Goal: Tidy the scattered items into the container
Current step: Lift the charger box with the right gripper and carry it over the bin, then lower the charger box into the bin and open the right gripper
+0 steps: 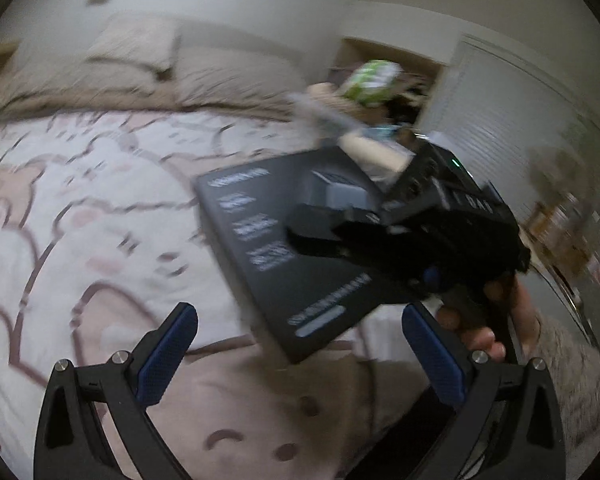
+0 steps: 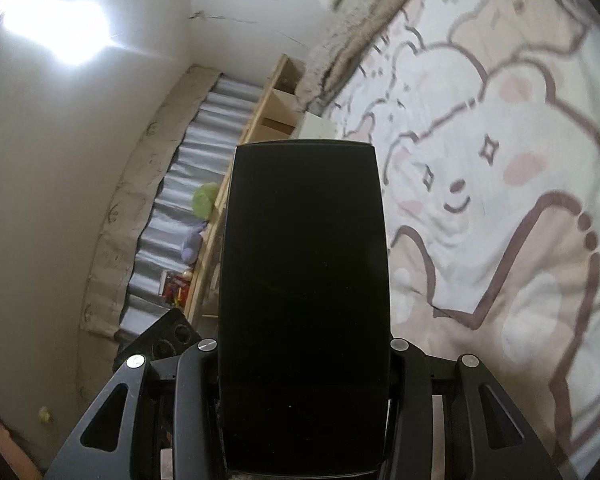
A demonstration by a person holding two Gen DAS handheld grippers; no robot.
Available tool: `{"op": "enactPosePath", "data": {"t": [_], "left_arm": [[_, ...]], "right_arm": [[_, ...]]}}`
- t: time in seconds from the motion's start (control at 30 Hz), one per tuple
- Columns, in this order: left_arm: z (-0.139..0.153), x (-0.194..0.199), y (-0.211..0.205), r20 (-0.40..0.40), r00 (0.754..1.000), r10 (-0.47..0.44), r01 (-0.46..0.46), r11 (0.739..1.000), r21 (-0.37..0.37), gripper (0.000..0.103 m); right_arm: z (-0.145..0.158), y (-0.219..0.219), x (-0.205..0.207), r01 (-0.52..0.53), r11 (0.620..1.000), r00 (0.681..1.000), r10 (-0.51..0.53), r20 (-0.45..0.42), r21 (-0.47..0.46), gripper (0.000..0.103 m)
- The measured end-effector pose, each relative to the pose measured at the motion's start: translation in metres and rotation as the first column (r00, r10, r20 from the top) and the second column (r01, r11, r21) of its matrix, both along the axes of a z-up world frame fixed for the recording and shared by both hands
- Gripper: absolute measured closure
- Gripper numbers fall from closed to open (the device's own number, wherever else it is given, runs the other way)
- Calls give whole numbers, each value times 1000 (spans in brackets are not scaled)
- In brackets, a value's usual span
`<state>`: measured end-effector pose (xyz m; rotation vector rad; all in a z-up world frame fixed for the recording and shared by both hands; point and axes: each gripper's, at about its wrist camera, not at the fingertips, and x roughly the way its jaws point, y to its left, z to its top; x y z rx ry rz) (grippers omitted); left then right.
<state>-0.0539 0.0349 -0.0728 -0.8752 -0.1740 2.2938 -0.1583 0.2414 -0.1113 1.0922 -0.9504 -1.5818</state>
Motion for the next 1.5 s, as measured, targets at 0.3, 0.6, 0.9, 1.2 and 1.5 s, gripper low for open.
{"op": "enactPosePath", "data": {"t": [0.3,0.6,0.9,1.2,1.5], "left_arm": [[49,16,69,-186,965,-182,166,981,-98,9],[110,-14,126,-283,922,-264,272,962,-13,13],[119,-37,152,-273,920,-281,300,954,28,13],[86,-47,159,-155,953,-259,269,962,46,13],[72,-56,150,-91,965,-246,255,963,93,13]], "right_arm": [[79,59,24,114,991,979,-101,-175,71,59],[146,128,23,304,944,914,-252,-317,126,59],[178,206,-2,510,844,818,-417,-395,165,59],[150,218,-58,441,827,891,-358,-277,349,59],[133,174,-95,344,769,938,-257,-232,539,59]]}}
